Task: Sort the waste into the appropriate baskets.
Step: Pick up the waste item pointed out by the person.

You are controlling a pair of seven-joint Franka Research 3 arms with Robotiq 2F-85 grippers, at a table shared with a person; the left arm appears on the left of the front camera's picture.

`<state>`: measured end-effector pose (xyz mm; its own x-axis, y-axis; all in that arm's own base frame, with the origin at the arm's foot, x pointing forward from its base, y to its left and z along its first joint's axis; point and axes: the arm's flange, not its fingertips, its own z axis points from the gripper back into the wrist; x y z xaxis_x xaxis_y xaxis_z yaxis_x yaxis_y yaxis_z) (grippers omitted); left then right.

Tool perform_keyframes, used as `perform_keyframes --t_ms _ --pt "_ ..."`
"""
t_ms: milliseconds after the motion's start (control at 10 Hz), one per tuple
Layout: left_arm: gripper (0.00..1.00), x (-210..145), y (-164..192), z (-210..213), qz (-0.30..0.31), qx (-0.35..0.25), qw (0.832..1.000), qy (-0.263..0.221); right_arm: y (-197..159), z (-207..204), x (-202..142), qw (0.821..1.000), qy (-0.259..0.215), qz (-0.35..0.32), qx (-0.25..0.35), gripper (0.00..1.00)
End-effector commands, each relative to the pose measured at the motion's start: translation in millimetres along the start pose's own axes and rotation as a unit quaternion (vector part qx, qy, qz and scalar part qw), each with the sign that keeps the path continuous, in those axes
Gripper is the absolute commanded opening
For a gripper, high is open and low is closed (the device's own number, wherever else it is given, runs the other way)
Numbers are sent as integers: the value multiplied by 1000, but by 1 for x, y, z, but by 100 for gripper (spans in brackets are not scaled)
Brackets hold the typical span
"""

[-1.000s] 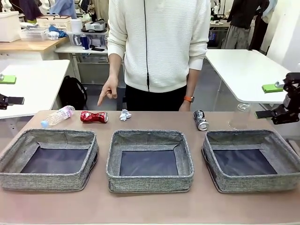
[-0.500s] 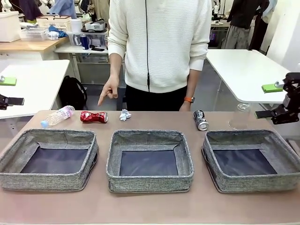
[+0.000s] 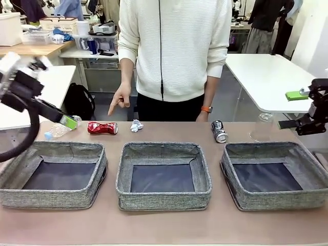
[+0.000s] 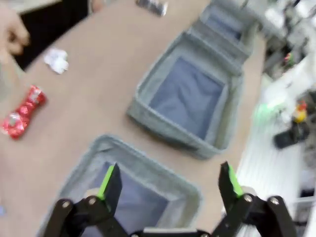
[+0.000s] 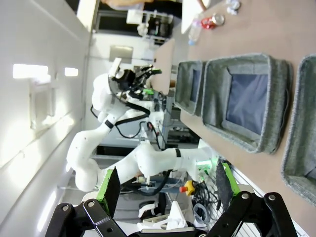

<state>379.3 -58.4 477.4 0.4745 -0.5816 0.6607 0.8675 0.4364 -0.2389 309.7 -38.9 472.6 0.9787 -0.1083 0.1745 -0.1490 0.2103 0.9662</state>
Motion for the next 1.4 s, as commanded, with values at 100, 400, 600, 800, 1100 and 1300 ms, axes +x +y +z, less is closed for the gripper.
perform_keyframes --t_ms 100,400,600,800,1100,1300 --pt "100 14 26 -27 -217 146 956 130 2 0 3 1000 -3 9 9 100" --pt "100 25 18 -33 -194 93 967 136 2 0 3 1000 -3 9 9 100" --pt "100 25 18 -33 -194 93 967 136 2 0 3 1000 -3 9 9 100" --pt "100 44 43 -32 -224 100 953 178 2 0 3 1000 -3 9 9 100" --pt "100 95 121 -66 -224 89 931 276 2 0 3 1000 -3 9 9 100" --pt "100 109 153 -88 -234 78 926 286 2 0 3 1000 -3 9 9 100"
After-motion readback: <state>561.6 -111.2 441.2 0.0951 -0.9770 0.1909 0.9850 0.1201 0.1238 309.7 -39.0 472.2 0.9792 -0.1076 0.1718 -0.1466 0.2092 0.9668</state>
